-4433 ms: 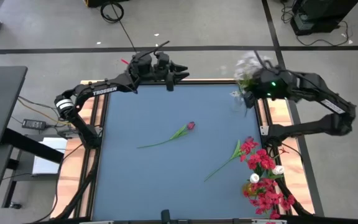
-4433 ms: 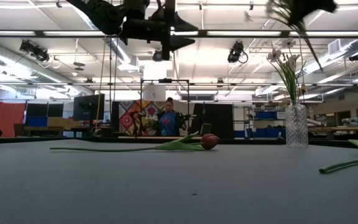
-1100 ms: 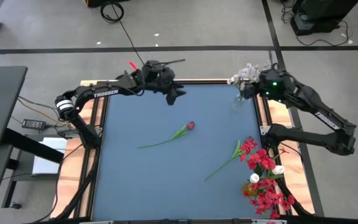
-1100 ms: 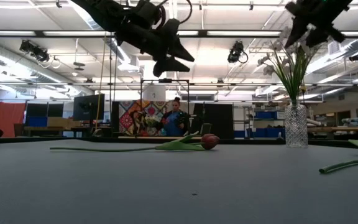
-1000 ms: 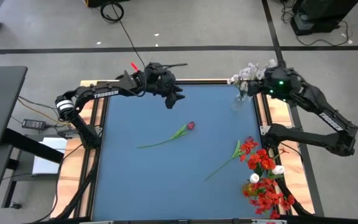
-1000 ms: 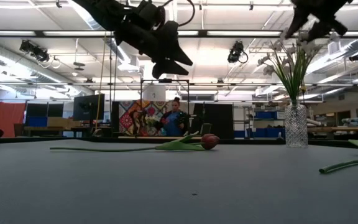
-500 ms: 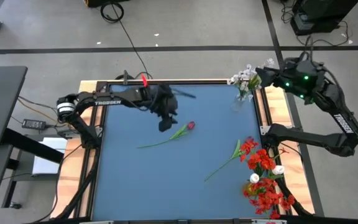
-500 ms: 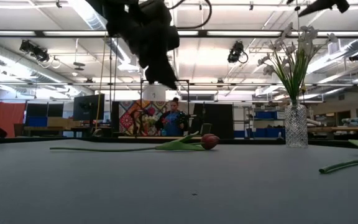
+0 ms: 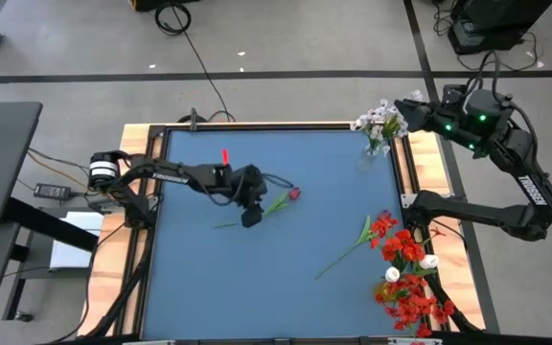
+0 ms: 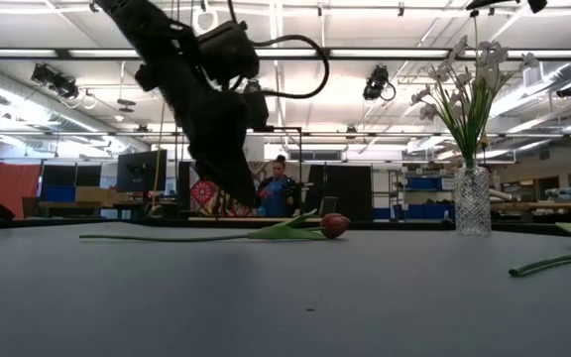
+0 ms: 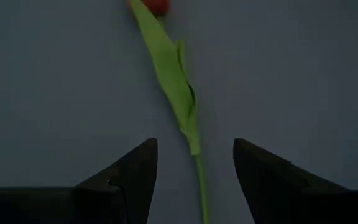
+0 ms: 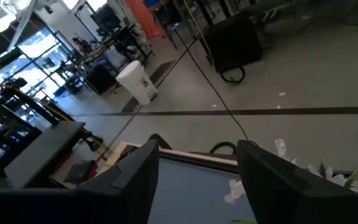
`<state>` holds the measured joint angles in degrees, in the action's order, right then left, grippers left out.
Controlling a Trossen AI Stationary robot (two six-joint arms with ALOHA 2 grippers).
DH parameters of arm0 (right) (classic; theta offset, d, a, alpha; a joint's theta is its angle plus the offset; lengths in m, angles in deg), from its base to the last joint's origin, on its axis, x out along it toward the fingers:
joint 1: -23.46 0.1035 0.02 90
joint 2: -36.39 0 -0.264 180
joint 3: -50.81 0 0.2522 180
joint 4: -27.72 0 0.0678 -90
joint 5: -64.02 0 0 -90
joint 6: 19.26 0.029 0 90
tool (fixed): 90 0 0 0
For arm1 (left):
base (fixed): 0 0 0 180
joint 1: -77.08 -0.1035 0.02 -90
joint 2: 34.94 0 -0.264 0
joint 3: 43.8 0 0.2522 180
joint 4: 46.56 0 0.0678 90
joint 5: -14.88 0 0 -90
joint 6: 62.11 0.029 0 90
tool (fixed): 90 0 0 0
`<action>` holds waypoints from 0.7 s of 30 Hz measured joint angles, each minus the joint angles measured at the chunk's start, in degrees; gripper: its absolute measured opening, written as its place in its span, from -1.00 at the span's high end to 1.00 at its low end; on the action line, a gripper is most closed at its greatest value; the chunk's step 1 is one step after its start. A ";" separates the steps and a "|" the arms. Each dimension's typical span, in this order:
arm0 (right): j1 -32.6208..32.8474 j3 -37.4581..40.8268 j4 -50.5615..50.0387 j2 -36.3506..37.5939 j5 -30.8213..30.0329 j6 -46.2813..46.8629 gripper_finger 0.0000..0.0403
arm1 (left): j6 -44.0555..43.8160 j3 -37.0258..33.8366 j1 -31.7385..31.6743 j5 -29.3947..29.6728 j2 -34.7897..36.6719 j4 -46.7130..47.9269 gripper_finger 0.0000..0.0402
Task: Sort flowers into vase by color
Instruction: Put the left dark red flower into the transparent vase
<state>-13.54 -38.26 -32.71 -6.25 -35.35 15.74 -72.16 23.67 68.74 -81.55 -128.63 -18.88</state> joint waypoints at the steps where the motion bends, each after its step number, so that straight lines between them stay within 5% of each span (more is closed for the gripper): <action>1: 0.00 0.00 0.22 0.03 0.01 0.11 -0.10 | -0.28 -1.18 0.46 0.24 -0.02 -1.70 -0.07; 12: 0.00 0.00 2.07 0.01 5.49 -0.24 -0.03 | -3.22 -11.50 3.94 3.87 -1.06 -17.89 0.04; 21: 0.01 0.02 1.96 0.04 12.08 -2.83 -0.03 | -8.60 -11.36 6.11 10.23 -8.52 -24.72 0.27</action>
<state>-13.53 -38.24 -30.75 -6.21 -23.27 12.91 -80.77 12.31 74.85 -71.32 -137.15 -43.60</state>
